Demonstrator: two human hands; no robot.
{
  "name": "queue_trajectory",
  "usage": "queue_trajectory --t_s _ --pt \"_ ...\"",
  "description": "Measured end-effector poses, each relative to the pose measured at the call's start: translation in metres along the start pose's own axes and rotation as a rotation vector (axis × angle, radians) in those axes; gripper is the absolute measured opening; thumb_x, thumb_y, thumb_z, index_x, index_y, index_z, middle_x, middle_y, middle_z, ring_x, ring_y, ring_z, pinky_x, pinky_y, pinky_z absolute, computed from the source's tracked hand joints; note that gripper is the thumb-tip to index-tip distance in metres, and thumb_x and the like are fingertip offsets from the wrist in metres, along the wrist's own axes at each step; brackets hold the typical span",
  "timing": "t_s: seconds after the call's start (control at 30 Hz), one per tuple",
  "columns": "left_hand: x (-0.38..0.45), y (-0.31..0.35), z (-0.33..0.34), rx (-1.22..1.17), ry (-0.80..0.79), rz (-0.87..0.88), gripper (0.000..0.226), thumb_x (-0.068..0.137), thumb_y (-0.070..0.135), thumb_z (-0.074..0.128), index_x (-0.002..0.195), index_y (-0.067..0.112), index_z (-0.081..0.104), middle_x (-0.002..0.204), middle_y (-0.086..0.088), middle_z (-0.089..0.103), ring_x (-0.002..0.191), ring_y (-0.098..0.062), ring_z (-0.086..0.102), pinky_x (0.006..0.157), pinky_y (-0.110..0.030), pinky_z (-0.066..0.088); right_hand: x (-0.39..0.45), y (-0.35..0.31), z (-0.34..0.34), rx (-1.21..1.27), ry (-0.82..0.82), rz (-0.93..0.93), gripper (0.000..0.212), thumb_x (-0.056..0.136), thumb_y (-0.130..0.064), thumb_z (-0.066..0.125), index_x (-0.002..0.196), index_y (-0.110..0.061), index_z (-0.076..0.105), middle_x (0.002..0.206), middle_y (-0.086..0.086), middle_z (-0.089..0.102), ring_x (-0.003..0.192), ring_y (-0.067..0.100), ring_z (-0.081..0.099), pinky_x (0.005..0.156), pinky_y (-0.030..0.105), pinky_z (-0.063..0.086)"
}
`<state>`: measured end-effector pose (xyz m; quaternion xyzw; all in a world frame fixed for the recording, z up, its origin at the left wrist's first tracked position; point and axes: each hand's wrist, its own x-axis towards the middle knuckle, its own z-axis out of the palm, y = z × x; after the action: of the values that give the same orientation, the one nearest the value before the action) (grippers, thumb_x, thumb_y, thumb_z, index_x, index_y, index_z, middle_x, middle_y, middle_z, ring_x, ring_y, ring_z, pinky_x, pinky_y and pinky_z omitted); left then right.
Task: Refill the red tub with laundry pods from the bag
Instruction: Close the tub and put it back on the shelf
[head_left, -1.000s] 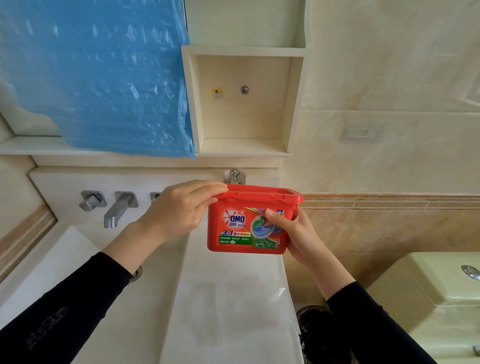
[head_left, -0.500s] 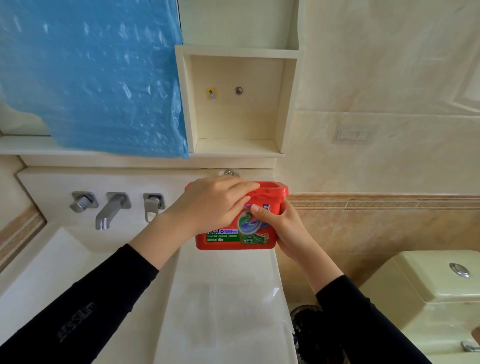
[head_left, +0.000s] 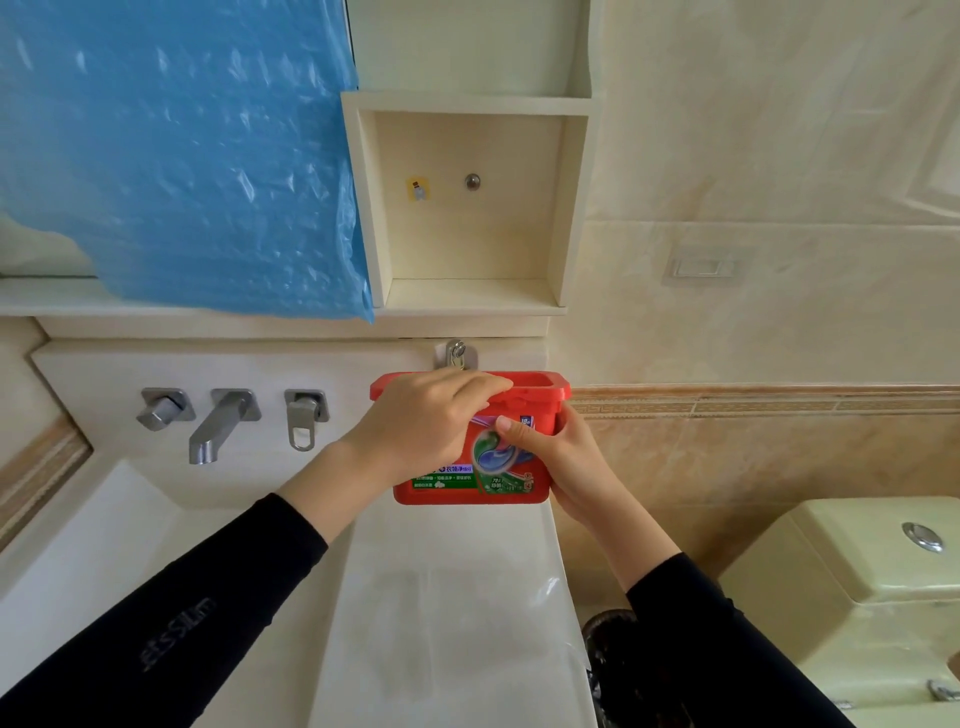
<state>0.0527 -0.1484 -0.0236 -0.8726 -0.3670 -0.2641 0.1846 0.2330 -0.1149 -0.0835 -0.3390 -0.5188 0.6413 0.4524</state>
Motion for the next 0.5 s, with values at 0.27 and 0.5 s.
queue_trajectory --t_s 0.27,0.5 --pt "-0.019 -0.034 -0.001 -0.22 -0.163 -0.387 0.075 0.083 0.059 0.046 0.146 0.035 0.011 0.147 0.005 0.044 0.122 -0.014 0.053 0.09 -0.039 0.052 0.008 -0.003 -0.011 -0.037 0.035 -0.025 0.067 0.065 -0.026 0.084 0.124 -0.009 0.055 0.109 0.013 0.075 0.095 0.031 0.074 0.077 0.042 0.062" --pt "-0.037 -0.043 0.019 -0.815 -0.021 -0.823 0.08 0.07 0.058 0.063 0.135 0.047 0.018 0.132 0.021 0.041 0.122 -0.009 0.045 0.099 -0.032 0.04 0.025 -0.024 -0.016 -0.025 0.032 -0.106 0.068 0.066 -0.026 0.084 0.125 -0.009 0.055 0.112 0.014 0.074 0.099 0.034 0.073 0.076 0.041 0.061"
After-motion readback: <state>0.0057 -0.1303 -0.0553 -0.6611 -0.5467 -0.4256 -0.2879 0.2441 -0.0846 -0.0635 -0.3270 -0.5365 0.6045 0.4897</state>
